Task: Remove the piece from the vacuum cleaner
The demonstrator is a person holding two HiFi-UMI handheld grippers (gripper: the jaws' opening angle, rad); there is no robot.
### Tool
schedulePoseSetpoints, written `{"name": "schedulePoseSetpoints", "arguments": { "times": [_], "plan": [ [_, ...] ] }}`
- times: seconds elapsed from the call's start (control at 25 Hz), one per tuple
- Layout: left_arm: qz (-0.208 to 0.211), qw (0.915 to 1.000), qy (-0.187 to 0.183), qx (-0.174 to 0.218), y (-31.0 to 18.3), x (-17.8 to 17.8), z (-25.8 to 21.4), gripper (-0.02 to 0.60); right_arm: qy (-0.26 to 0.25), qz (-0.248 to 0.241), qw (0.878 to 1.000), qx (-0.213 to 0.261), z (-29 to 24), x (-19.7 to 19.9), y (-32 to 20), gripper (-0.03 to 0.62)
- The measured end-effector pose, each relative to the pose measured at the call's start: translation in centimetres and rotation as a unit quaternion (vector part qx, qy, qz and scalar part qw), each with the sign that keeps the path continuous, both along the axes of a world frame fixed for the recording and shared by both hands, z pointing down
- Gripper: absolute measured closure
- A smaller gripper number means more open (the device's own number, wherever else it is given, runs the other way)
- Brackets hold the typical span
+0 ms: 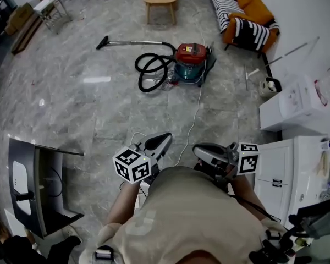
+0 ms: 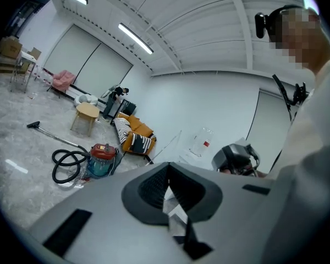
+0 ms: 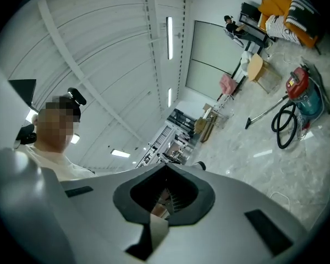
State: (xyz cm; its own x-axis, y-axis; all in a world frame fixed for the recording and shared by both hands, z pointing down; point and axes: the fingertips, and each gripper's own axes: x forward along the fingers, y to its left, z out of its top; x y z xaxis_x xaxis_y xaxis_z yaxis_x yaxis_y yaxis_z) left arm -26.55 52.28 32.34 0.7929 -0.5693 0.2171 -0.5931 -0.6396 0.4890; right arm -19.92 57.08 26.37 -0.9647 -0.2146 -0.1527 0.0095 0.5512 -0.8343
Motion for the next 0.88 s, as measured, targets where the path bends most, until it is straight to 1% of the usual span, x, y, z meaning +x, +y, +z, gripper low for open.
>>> {"name": "schedulePoseSetpoints", "arguments": {
  "times": [0.08,0.24,0.32,0.48,0.56,0.68,0.88],
  "plan": [
    [0.002,0.9999,-0.009,-0.006,-0.6,0.4,0.2,0.577,-0.005,0.009,1.000,-0.007,0.2,0.8,-0.8,0.591],
    [-0.004,0.9991,-0.043,-0.006,-2.6,2.8,0.5,0.577,-0.029,0.028,0.999,-0.027,0.5,3.7,-3.1,0.591],
    [-0.003,0.9987,-0.050,-0.007,-3.6,4.5,0.5,0.577,-0.035,0.030,0.998,-0.032,0.6,5.5,-4.1,0.591],
    [0.014,0.9971,-0.074,-0.006,-5.8,8.8,0.1,0.577,-0.048,0.049,0.997,-0.039,1.1,9.9,-6.6,0.591],
    [0.015,0.9964,-0.084,-0.005,-7.0,10.7,-0.2,0.577,-0.051,0.054,0.996,-0.048,1.6,12.0,-7.9,0.591],
    [0.008,0.9955,-0.094,-0.008,-8.6,13.3,-0.5,0.577,-0.052,0.049,0.996,-0.056,2.2,14.9,-9.8,0.591],
    [-0.014,0.9936,-0.111,-0.011,-11.2,17.1,-0.3,0.577,-0.048,0.024,0.998,-0.043,2.5,19.1,-12.6,0.591]
  ]
}}
